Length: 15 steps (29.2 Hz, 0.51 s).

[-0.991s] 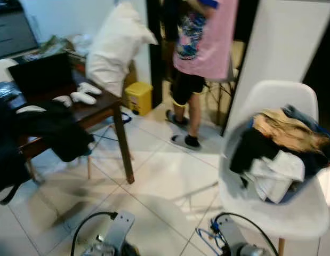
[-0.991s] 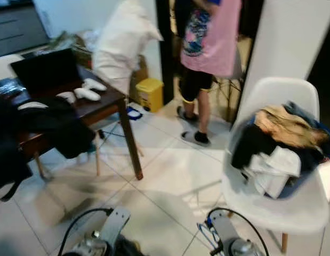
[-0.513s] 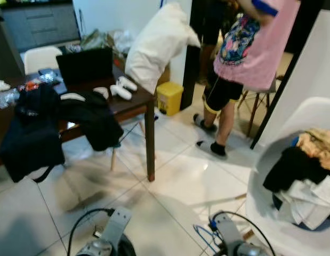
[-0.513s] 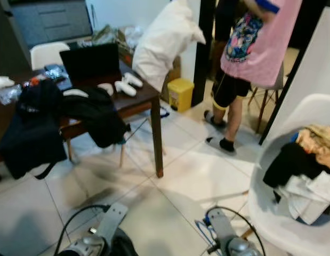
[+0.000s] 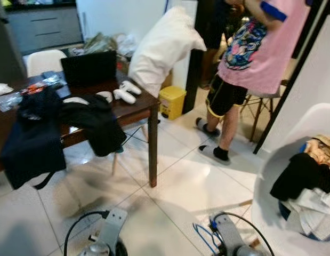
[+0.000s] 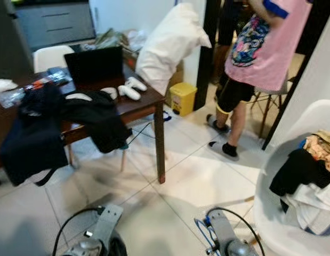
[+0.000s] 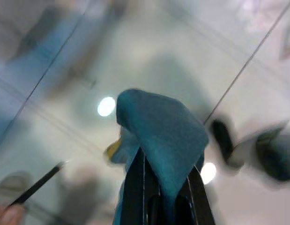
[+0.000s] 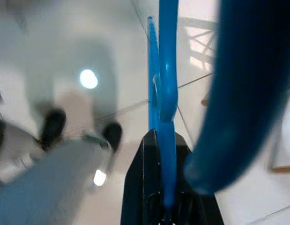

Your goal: Hang hanger

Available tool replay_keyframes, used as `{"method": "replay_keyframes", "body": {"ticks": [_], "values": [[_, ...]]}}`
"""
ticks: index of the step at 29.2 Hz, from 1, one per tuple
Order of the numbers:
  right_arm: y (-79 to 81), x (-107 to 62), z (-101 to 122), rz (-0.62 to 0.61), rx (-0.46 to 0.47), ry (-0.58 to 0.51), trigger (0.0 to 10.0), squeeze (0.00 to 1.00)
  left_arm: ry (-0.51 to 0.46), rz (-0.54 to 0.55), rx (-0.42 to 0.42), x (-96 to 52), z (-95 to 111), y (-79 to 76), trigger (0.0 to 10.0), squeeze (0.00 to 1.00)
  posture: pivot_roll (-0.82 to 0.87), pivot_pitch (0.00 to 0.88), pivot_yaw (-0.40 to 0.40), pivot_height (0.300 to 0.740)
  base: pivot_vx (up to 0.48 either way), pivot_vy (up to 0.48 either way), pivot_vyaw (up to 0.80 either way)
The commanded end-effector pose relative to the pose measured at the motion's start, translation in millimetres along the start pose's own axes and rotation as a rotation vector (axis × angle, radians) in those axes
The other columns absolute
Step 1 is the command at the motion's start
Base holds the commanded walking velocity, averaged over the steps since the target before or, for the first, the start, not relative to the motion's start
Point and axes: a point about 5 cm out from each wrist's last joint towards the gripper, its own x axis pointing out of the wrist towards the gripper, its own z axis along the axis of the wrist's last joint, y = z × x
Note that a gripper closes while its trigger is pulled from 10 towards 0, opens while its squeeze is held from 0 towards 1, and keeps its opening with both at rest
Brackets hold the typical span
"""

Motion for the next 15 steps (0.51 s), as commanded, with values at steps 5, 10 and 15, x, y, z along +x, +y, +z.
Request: {"method": "replay_keyframes", "body": {"ticks": [5,10,15], "values": [[13.1,1.9,12.8,0.073,0.402,-0.202,10.0,0.00,-0.184,-0.026,-0.093,-3.1,12.2,3.2,10.0,0.00,0.01,0.000,-0.014,0.740,0.396,0.000,0.00],[20.0,-1.2,25.7,0.215,0.563,-0.394,10.0,0.00,-0.517,-0.031,-0.092,-16.2,91.8,56.4,10.0,0.00,0.02,0.000,-0.009,0.740,0.307,0.000,0.00],[0.5,-9.3,73.5,0.235,0.401,-0.585,10.0,0.00,-0.801,-0.127,-0.001,-55.6,166.4,89.2,10.0,0.00,0.02,0.000,-0.005,0.740,0.297,0.000,0.00]]}}
